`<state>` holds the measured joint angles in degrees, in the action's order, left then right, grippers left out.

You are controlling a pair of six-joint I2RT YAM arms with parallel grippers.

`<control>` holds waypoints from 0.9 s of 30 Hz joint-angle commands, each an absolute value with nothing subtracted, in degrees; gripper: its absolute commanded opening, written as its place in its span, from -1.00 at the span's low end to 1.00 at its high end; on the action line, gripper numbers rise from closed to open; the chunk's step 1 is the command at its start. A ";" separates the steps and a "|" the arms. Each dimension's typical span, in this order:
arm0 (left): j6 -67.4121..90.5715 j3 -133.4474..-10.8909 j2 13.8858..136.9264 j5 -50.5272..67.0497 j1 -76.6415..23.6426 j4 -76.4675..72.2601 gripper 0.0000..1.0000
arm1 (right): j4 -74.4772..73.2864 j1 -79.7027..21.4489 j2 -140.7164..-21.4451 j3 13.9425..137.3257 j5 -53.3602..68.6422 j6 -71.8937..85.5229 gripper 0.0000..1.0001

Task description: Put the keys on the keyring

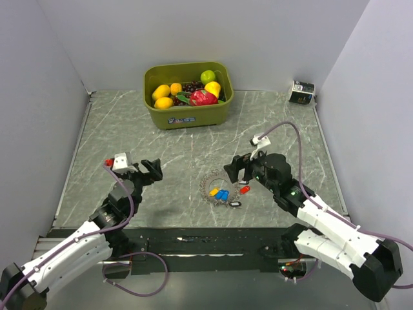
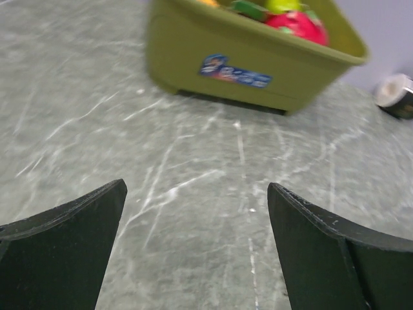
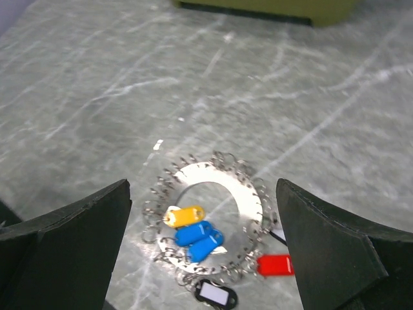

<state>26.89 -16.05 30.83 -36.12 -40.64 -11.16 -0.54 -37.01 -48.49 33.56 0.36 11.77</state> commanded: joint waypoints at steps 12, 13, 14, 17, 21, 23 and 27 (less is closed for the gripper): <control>29.27 -21.53 40.33 -22.42 -33.49 -6.68 0.93 | 1.05 -22.86 -47.73 27.08 -1.06 21.71 1.00; 28.83 -22.84 42.95 -19.89 -32.62 -6.42 0.93 | 0.97 -22.59 -47.55 26.98 -0.88 21.71 0.99; 28.39 -23.55 44.28 -17.86 -32.00 -6.33 0.93 | 0.88 -22.24 -47.37 26.98 -0.70 21.88 1.00; 27.34 -26.45 49.56 -5.62 -28.23 -6.50 0.93 | 0.44 -21.71 -47.20 27.42 -0.26 21.27 1.00; 29.09 -30.14 57.55 2.19 -23.74 -6.77 0.93 | 0.26 -20.92 -48.16 27.51 -0.26 21.36 1.00; 30.14 -32.95 62.21 2.63 -21.54 -5.02 0.93 | 0.26 -20.57 -48.51 27.86 -0.26 21.09 1.00; 32.16 -35.77 68.37 8.41 -15.67 -5.96 0.93 | -1.30 -19.95 -49.04 28.30 1.14 21.27 1.00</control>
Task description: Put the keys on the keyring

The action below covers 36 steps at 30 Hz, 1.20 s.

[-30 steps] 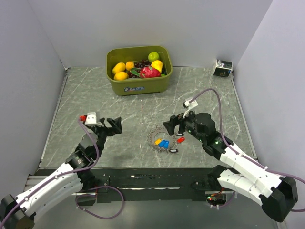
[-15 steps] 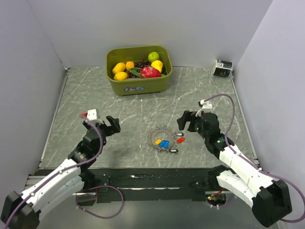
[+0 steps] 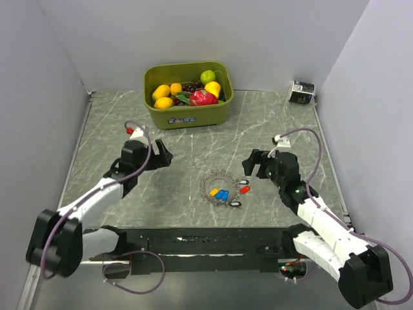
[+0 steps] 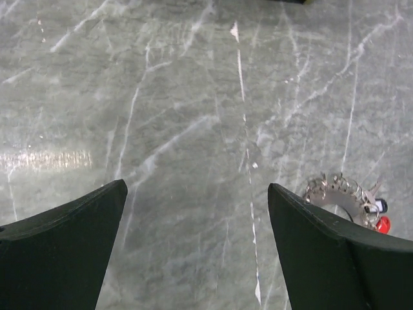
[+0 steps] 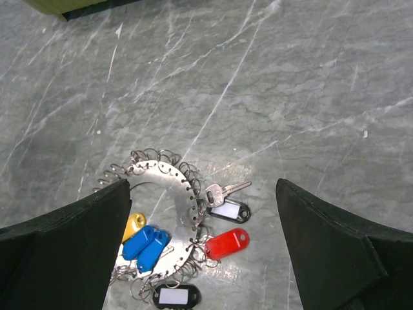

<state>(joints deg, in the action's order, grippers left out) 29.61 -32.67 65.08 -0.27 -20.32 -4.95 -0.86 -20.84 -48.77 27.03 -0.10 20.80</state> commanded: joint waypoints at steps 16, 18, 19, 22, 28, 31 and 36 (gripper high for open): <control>38.94 -34.54 69.97 4.50 -1.06 -6.95 0.93 | -2.11 -18.81 -49.04 29.36 1.76 20.66 1.00; 38.50 -34.19 67.95 0.45 -1.05 -5.45 0.93 | -2.19 -18.81 -48.96 29.44 1.41 20.83 1.00; 38.15 -34.02 67.16 0.18 -0.97 -5.10 0.93 | -2.20 -18.81 -49.04 29.70 1.49 20.74 1.00; 37.27 -32.26 63.30 -2.90 -0.97 -5.62 0.93 | -2.81 -18.81 -49.31 30.85 1.50 20.48 1.00; 33.40 -29.19 53.80 -2.90 -0.97 -7.55 0.93 | -0.36 -18.81 -48.08 31.64 0.09 20.04 1.00; 32.26 -27.51 50.10 -2.73 -0.97 -9.49 0.93 | 1.75 -18.81 -46.59 31.46 -4.12 20.48 1.00; 29.55 -25.49 48.25 -1.59 -0.97 -12.64 0.93 | 8.34 -18.81 -45.35 30.32 -6.24 14.36 1.00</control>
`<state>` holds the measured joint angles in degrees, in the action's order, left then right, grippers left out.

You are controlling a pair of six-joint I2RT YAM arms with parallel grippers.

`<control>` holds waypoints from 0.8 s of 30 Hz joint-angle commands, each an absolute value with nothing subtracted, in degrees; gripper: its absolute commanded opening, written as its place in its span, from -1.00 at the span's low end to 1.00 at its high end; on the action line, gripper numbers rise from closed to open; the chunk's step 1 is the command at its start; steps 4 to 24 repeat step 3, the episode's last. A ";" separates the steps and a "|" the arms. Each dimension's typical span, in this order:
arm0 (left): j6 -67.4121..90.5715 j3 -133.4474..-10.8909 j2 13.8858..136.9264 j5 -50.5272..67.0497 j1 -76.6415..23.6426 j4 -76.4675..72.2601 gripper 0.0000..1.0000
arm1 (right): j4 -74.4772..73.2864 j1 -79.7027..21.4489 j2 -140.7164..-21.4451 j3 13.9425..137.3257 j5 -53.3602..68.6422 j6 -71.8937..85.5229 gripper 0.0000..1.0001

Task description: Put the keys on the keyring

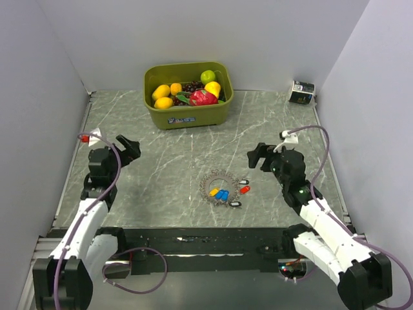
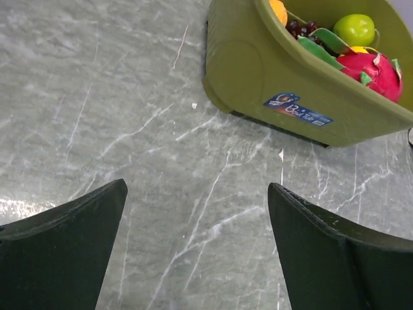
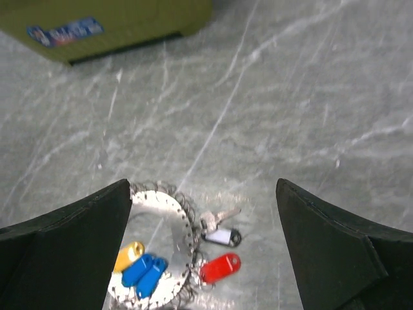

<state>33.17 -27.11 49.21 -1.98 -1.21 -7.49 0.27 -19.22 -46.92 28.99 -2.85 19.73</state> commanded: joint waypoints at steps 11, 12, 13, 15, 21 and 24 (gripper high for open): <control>28.39 -23.73 47.99 -0.53 -1.05 -17.04 0.93 | 10.37 -18.81 -46.67 29.62 -7.63 9.85 1.00; 28.39 -23.73 47.99 -0.53 -1.05 -17.04 0.93 | 10.37 -18.81 -46.67 29.62 -7.63 9.85 1.00; 28.39 -23.73 47.99 -0.53 -1.05 -17.04 0.93 | 10.37 -18.81 -46.67 29.62 -7.63 9.85 1.00; 28.39 -23.73 47.99 -0.53 -1.05 -17.04 0.93 | 10.37 -18.81 -46.67 29.62 -7.63 9.85 1.00; 28.39 -23.73 47.99 -0.53 -1.05 -17.04 0.93 | 10.37 -18.81 -46.67 29.62 -7.63 9.85 1.00; 28.39 -23.73 47.99 -0.53 -1.05 -17.04 0.93 | 10.37 -18.81 -46.67 29.62 -7.63 9.85 1.00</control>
